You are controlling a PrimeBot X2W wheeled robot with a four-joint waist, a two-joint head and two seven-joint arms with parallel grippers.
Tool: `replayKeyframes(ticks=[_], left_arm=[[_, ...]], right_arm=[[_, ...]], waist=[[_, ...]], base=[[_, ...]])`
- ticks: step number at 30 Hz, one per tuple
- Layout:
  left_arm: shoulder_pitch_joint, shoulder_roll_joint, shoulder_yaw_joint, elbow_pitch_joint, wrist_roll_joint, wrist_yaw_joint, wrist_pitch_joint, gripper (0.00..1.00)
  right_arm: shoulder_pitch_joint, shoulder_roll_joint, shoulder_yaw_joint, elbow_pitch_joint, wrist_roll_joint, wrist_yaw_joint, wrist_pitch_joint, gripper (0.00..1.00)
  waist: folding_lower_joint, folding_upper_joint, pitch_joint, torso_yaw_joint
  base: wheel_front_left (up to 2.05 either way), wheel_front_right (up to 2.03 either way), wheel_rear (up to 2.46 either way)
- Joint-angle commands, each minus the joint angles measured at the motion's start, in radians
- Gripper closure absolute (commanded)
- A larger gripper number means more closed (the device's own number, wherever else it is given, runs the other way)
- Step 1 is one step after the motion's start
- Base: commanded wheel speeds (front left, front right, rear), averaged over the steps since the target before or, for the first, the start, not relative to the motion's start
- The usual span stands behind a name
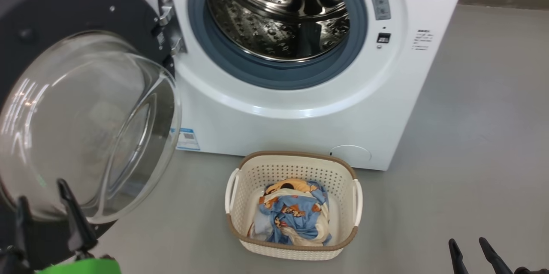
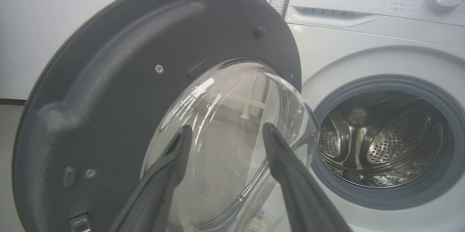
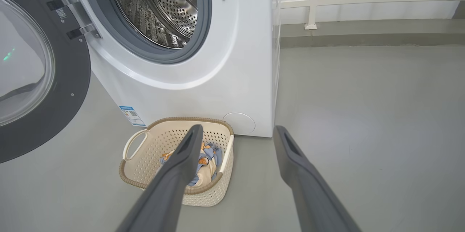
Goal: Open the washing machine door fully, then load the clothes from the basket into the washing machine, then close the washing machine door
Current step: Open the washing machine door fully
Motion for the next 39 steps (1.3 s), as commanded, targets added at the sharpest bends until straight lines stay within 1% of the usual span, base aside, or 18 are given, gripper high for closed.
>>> replayKeyframes(ticks=[1, 5, 7, 12, 14, 17, 21, 25, 32, 39], left_arm=[[-0.014, 0.018, 0.028, -0.031, 0.007, -0.002, -0.005, 0.0], [0.022, 0.018, 0.006, -0.033, 0.01, -0.038, -0.005, 0.0], [0.044, 0.018, 0.011, -0.025, 0.017, -0.053, -0.005, 0.0], [0.104, 0.018, 0.012, 0.003, -0.006, -0.091, -0.005, 0.0], [0.13, 0.018, 0.008, 0.012, -0.011, -0.094, -0.005, 0.0], [0.157, 0.018, -0.007, 0.018, -0.022, -0.083, -0.005, 0.0], [0.177, 0.018, -0.033, 0.018, -0.023, -0.078, -0.005, 0.0], [0.195, 0.018, -0.052, 0.02, -0.023, -0.087, -0.005, 0.0], [0.249, 0.018, -0.028, 0.009, -0.026, -0.09, -0.005, 0.0], [0.269, 0.018, -0.028, 0.002, -0.031, -0.093, -0.005, 0.0]], right_arm=[[-0.04, -0.017, 0.024, -0.026, -0.011, 0.002, -0.012, 0.0], [-0.055, -0.016, 0.026, -0.039, -0.02, 0.002, -0.012, 0.0], [-0.063, -0.017, 0.03, -0.046, -0.023, 0.002, -0.012, 0.0], [-0.078, -0.019, 0.05, -0.06, -0.03, 0.002, -0.012, 0.0], [-0.082, -0.02, 0.054, -0.065, -0.03, 0.002, -0.012, 0.0], [-0.086, -0.026, 0.065, -0.066, -0.027, 0.002, -0.012, 0.0], [-0.084, -0.028, 0.065, -0.07, -0.024, 0.002, -0.012, 0.0], [-0.081, -0.028, 0.063, -0.068, -0.024, 0.002, -0.012, 0.0], [-0.07, -0.025, 0.055, -0.072, -0.034, 0.002, -0.012, 0.0], [-0.058, -0.028, 0.045, -0.08, -0.047, 0.002, -0.012, 0.0]], waist=[[0.0, -0.0001, -0.01, -0.02], [0.0, -0.0001, -0.013, -0.066], [0.0, -0.0001, -0.013, -0.092], [0.0, -0.0001, -0.01, -0.157], [0.0, -0.0001, -0.008, -0.179], [0.0, -0.0001, -0.006, -0.204], [0.0, -0.0001, -0.006, -0.218], [0.0, -0.0001, -0.014, -0.226], [0.0, -0.0001, -0.029, -0.23], [0.0, -0.0001, -0.035, -0.208]], base=[[0.0, 0.0, 0.0], [0.0, 0.0, 0.0], [0.0, 0.0, 0.0], [0.0, 0.0, 0.0], [0.0, 0.0, 0.0], [0.0, 0.0, 0.0], [0.0, 0.0, 0.0], [0.0, 0.0, 0.0], [0.0, 0.0, 0.0], [0.0, 0.0, 0.0]])
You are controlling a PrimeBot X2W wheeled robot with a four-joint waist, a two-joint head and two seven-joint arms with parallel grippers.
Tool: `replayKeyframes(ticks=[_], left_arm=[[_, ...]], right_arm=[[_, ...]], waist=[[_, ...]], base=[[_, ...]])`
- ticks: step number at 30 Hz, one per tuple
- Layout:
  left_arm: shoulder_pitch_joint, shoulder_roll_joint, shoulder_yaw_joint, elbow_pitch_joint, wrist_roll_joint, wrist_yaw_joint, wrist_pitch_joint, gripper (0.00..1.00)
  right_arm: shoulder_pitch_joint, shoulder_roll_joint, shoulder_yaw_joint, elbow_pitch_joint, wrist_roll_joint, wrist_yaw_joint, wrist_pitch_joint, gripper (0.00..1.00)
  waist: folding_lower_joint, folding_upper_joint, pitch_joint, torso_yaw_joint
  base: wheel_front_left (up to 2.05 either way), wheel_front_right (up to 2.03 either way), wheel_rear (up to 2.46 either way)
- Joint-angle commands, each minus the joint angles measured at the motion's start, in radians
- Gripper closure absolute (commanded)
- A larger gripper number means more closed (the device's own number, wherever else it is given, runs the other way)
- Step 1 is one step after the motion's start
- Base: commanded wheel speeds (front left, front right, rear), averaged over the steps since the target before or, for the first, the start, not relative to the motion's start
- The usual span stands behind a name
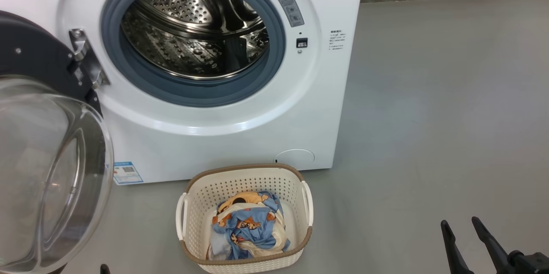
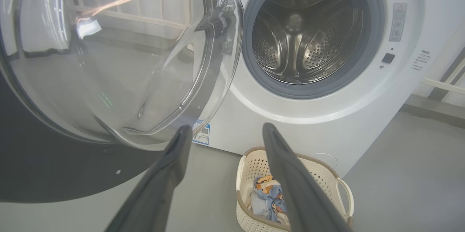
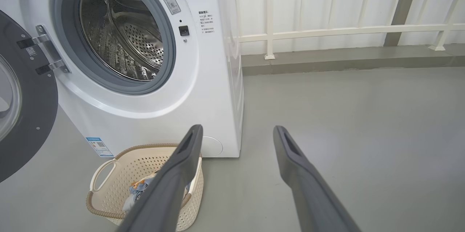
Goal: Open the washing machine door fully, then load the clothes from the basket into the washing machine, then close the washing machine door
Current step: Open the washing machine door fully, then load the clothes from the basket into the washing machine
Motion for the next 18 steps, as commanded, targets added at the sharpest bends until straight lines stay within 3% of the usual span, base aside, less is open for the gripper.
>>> replayKeyframes(ticks=[1, 18], left_arm=[[-0.02, 0.006, 0.029, -0.032, -0.007, -0.006, -0.006, 0.0], [-0.011, 0.006, 0.014, -0.013, 0.02, -0.006, -0.006, 0.0]], right_arm=[[-0.017, -0.024, 0.014, -0.027, -0.022, 0.002, -0.012, 0.0], [-0.018, -0.019, 0.02, -0.028, -0.019, 0.002, -0.012, 0.0]], waist=[[0.0, -0.0001, -0.004, 0.01], [0.0, -0.0001, -0.003, 0.023]], base=[[0.0, 0.0, 0.0], [0.03, -0.03, 0.0]])
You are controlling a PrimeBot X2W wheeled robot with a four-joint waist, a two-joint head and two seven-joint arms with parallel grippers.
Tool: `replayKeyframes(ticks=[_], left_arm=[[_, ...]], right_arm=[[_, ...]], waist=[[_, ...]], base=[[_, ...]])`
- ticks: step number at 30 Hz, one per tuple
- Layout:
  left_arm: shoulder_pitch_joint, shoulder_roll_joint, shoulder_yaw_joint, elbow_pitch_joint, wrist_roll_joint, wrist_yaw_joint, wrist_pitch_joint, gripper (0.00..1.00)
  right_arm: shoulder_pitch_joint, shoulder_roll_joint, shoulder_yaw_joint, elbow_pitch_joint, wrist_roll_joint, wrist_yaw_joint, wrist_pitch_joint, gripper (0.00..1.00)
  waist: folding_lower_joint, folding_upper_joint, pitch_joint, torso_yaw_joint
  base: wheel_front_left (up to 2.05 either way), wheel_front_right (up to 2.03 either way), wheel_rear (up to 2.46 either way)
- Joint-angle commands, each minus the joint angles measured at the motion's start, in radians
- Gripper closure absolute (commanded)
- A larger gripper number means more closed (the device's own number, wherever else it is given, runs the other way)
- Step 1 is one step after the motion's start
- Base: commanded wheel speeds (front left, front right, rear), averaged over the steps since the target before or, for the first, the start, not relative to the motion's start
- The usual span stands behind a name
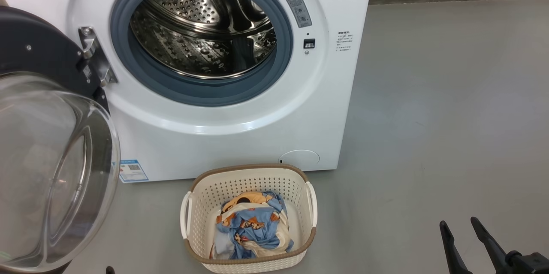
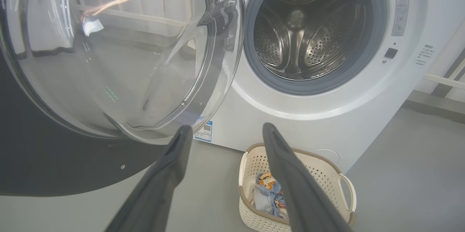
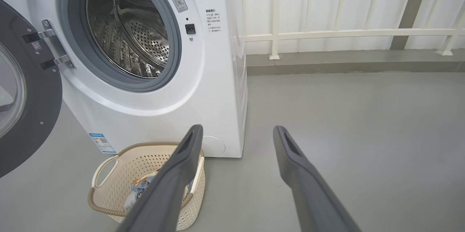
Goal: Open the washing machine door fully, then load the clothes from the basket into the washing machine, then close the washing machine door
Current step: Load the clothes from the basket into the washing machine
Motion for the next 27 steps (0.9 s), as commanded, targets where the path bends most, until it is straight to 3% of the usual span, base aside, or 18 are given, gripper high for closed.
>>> replayKeyframes(ticks=[1, 18, 27], left_arm=[[-0.014, 0.005, 0.028, -0.017, 0.008, -0.006, -0.006, 0.0], [-0.022, 0.005, 0.027, -0.019, 0.04, 0.013, -0.006, 0.0], [-0.026, 0.005, 0.003, -0.012, 0.042, 0.022, -0.006, 0.0]], right_arm=[[-0.018, -0.019, 0.021, -0.027, 0.003, 0.002, -0.012, 0.0], [-0.02, -0.014, 0.017, -0.025, 0.011, 0.002, -0.012, 0.0], [-0.021, -0.011, 0.016, -0.024, 0.012, 0.002, -0.012, 0.0]], waist=[[0.0, 0.0, 0.001, 0.0], [0.0, 0.0, 0.008, -0.006], [0.0, 0.0, 0.014, -0.005]], base=[[0.43, -0.43, 0.0], [1.32, -1.32, 0.0], [0.44, -0.44, 0.0]])
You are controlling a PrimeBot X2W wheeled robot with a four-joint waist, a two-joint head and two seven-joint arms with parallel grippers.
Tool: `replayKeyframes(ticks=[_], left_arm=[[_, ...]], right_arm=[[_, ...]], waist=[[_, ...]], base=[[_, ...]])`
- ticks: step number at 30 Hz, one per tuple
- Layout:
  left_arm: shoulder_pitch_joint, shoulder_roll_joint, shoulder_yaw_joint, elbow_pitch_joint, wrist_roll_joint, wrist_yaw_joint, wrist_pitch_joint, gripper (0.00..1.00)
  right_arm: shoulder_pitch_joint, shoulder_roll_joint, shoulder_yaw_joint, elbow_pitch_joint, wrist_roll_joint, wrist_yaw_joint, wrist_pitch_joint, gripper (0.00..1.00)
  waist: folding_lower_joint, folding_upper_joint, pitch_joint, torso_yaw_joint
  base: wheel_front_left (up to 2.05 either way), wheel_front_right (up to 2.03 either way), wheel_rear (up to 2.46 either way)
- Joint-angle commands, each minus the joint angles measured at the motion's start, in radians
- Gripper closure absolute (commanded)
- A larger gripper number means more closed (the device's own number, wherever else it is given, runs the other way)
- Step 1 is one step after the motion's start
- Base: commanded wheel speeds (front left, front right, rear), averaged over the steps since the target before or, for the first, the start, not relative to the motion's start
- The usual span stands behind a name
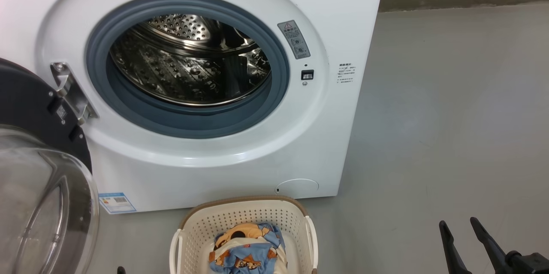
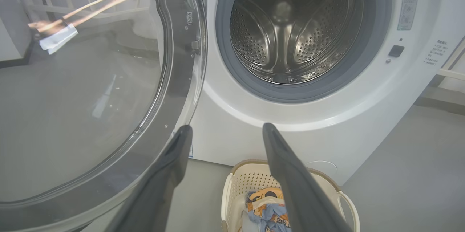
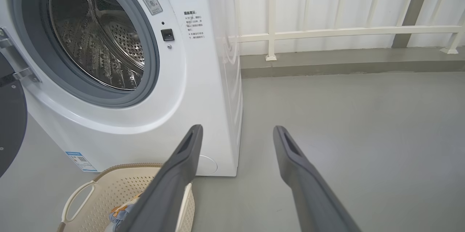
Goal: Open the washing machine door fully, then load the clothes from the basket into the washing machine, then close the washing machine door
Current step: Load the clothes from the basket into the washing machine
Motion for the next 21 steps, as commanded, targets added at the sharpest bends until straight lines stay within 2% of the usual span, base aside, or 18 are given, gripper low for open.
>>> replayKeyframes(ticks=[1, 8, 15, 21], left_arm=[[-0.026, 0.004, 0.025, -0.018, 0.01, 0.003, -0.006, 0.0], [-0.035, 0.004, -0.004, -0.019, 0.039, 0.002, -0.006, 0.0], [-0.075, 0.004, -0.075, 0.003, 0.08, 0.012, -0.006, 0.0], [-0.174, 0.004, -0.136, 0.118, 0.045, -0.002, -0.006, 0.0]], right_arm=[[-0.021, -0.017, 0.019, -0.024, 0.011, 0.002, -0.012, 0.0], [-0.027, -0.017, 0.023, -0.021, 0.017, 0.002, -0.012, 0.0], [-0.04, -0.013, 0.029, -0.022, 0.029, 0.002, -0.012, 0.0], [-0.076, -0.02, 0.042, -0.027, 0.049, 0.002, -0.012, 0.0]], waist=[[0.0, 0.0, 0.001, 0.0], [0.0, 0.0, 0.013, -0.005], [0.0, 0.0, 0.065, -0.027], [0.0, 0.0, 0.158, -0.061]], base=[[0.0, 0.0, 0.0], [0.0, 0.0, 0.0], [0.0, 0.0, 0.0], [0.0, 0.0, 0.0]])
